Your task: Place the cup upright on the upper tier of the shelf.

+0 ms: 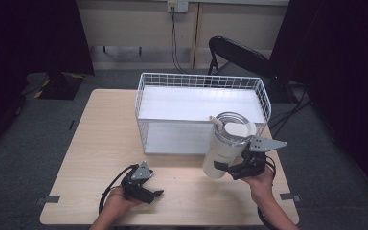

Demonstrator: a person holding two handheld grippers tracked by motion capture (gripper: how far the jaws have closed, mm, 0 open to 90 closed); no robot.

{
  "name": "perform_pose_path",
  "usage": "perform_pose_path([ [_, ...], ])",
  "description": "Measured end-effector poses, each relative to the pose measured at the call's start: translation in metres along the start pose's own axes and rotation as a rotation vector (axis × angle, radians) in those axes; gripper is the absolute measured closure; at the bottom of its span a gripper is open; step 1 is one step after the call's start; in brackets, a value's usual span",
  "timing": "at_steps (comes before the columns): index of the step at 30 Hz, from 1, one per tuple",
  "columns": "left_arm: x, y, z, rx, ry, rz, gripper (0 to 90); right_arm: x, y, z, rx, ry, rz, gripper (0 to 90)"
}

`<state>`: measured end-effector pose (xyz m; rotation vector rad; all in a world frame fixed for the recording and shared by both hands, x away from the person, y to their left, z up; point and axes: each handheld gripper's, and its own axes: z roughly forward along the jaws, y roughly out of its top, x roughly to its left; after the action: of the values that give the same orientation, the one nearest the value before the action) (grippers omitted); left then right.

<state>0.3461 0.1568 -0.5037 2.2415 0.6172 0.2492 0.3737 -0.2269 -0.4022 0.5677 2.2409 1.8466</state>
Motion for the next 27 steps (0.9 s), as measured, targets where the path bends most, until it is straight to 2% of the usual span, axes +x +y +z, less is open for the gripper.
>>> perform_pose_path([
  [16,0.0,0.0,0.0,0.0,0.0,0.0,14.4,-0.006,0.036,0.002,-0.005,0.017,0.011,10.0],
  [19,0.0,0.0,0.0,0.0,0.0,-0.001,14.4,-0.007,0.045,0.0,-0.004,0.012,0.0,10.0],
  [27,0.0,0.0,0.0,0.0,0.0,0.0,14.4,-0.012,0.063,-0.002,0.001,0.005,0.005,10.0],
])
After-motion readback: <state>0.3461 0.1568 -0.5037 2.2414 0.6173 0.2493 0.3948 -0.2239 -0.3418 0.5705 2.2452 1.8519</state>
